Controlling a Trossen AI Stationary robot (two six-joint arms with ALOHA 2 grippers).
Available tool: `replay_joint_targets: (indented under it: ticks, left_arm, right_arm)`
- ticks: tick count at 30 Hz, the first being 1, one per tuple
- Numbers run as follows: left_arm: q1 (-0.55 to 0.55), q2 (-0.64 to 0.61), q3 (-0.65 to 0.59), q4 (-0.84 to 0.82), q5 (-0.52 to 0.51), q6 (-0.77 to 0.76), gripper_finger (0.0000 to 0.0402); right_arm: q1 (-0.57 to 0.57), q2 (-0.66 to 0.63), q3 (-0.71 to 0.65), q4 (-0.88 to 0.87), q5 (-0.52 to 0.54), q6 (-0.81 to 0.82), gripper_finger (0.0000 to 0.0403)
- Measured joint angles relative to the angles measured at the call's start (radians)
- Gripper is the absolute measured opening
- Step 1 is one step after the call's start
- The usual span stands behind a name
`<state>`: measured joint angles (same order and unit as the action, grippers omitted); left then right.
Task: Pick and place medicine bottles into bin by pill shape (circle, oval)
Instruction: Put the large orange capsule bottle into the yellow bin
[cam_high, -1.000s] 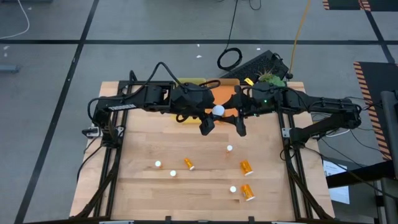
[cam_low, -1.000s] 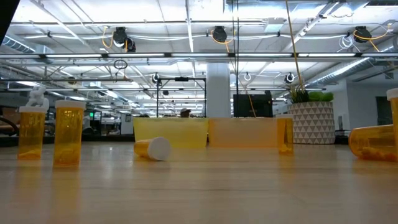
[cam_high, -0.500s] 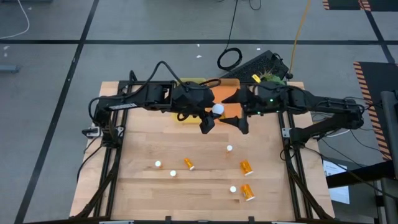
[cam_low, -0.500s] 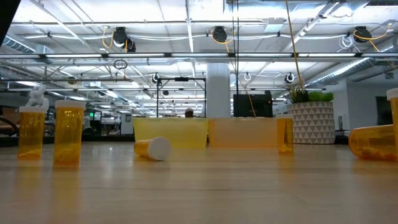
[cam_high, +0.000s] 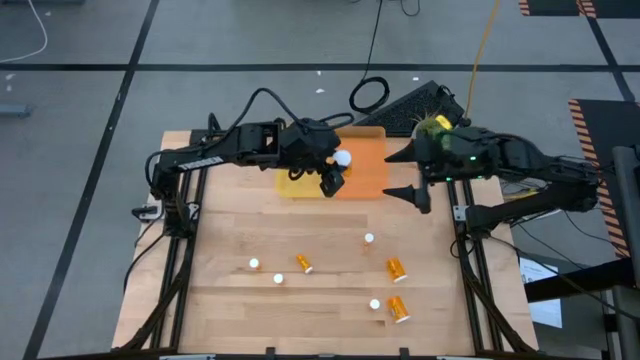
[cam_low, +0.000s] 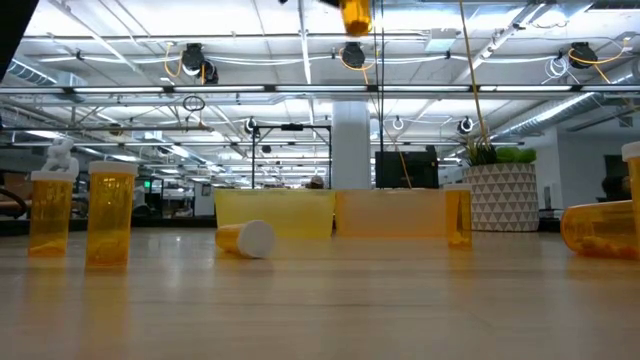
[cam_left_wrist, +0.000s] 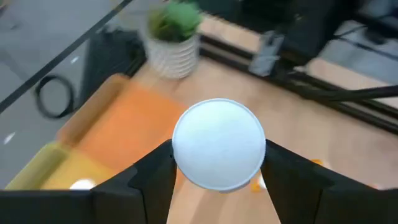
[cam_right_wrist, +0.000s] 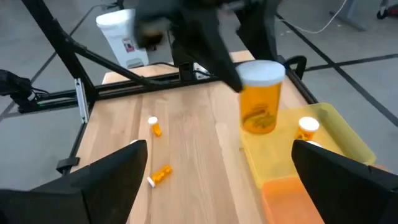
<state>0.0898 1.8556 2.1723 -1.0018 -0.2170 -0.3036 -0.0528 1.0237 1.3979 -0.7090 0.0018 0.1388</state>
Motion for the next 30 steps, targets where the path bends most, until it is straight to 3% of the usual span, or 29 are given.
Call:
replay_joint_targets:
  ticks: [5, 11, 15, 23, 30]
  left_arm:
    - [0.056, -0.001, -0.085, -0.036, -0.072, -0.064, 0.0213]
    - [0.112, -0.001, -0.271, -0.038, -0.102, -0.131, 0.0211]
    - [0.151, -0.001, -0.388, -0.031, -0.104, -0.133, 0.0219]
    - [0.236, -0.001, -0.586, 0.131, -0.076, -0.045, 0.0211]
    - [0.273, -0.001, -0.708, 0.225, -0.047, -0.025, 0.0217]
  right_arm:
    - [0.0, -0.077, 0.0, -0.057, -0.001, -0.015, 0.0395]
    - [0.0, -0.135, 0.0, -0.076, -0.002, -0.034, 0.0395]
    - [0.0, -0.131, 0.0, -0.078, 0.01, -0.039, 0.0395]
    - [-0.005, -0.073, 0.0, -0.065, 0.147, -0.037, 0.0395]
    - [-0.032, -0.021, 0.0, -0.029, 0.155, 0.052, 0.0395]
